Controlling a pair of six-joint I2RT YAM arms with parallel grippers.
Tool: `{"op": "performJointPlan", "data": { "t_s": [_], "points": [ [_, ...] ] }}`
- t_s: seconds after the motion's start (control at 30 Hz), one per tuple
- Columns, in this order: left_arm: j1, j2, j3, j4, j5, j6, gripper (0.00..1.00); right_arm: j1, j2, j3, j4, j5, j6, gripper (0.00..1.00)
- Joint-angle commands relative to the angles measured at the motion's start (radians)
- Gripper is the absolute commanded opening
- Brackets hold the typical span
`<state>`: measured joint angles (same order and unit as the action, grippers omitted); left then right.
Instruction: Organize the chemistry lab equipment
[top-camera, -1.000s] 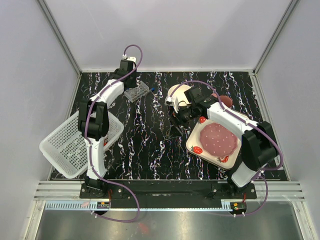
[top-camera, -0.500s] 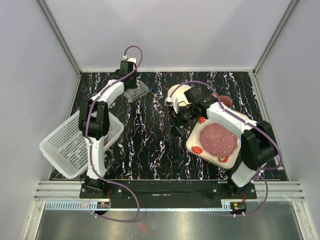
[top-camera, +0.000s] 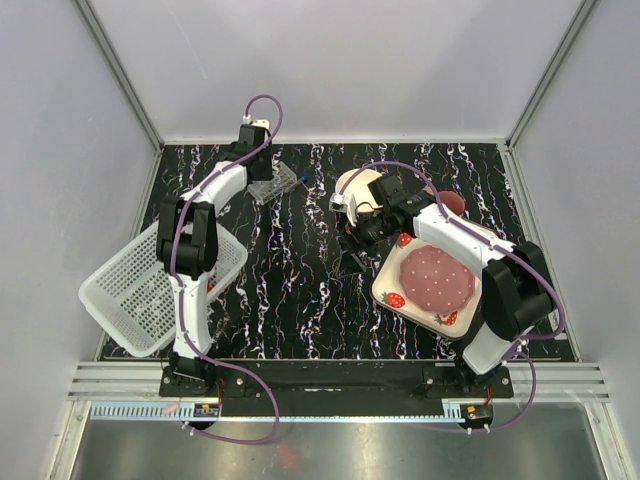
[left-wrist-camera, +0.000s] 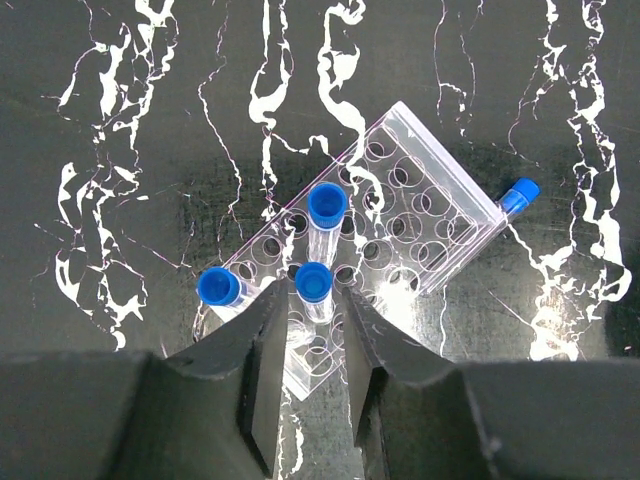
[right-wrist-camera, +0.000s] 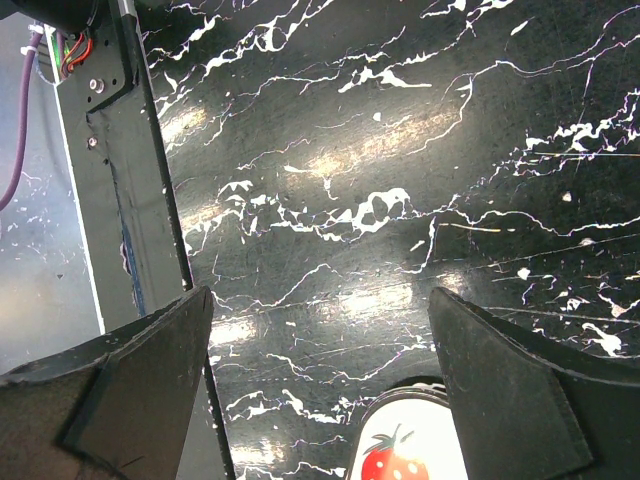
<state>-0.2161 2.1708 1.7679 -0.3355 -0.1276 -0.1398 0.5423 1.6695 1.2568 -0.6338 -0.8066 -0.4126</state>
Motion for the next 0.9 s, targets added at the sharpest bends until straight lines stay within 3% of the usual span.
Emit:
{"op": "performJointPlan", "data": {
  "t_s": [0.0,0.47,0.6,0.73,0.87],
  "points": [
    [0.007,-0.063,-0.016,0.055,-0.004,-0.012,0.34,0.004,0.001,0.046,-0.007,-0.025,-0.022,0.94],
    [0.006,-0.210,-0.071,0.069,0.060,-0.018,0.54,0.004,-0.004,0.046,-0.007,-0.025,-0.022,0.94],
    [0.006,-0.213,-0.071,0.067,0.164,-0.006,0.61,0.002,-0.004,0.046,-0.009,-0.023,-0.023,0.94],
    [0.004,-0.160,-0.010,0.038,0.308,0.003,0.63,0.002,-0.002,0.047,-0.009,-0.025,-0.025,0.94],
    [0.000,-0.034,0.175,-0.071,0.426,0.040,0.63,0.004,0.001,0.047,-0.010,-0.023,-0.026,0.94]
  ]
}}
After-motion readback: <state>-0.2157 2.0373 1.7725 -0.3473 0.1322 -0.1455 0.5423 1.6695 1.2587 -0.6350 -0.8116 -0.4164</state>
